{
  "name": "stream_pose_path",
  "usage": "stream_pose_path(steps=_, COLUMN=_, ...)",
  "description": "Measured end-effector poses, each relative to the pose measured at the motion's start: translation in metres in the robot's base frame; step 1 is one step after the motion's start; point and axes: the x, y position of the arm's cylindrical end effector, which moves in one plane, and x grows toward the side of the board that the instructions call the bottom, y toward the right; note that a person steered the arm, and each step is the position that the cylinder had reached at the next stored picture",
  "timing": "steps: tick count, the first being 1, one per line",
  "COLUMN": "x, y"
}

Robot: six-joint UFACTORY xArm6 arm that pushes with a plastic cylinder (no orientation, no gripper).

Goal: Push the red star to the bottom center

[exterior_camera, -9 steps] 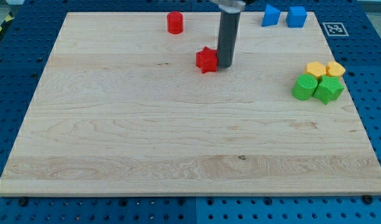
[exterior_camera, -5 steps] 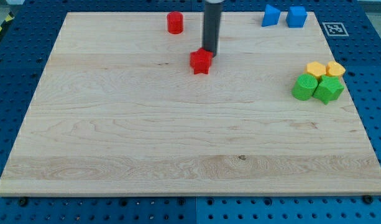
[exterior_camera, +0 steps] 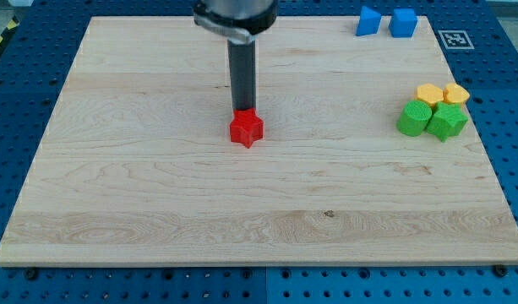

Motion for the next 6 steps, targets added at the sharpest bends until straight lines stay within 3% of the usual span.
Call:
stream_pose_path(steps=1, x=0.054, y=0.05)
stream_pose_path(steps=2, x=0.071, y=0.064)
stream_pose_path(steps=4, x=0.011, y=0.01)
stream_pose_path(steps=5, x=0.029, y=0.0)
stream_pose_path(steps=6, x=0.074, y=0.025)
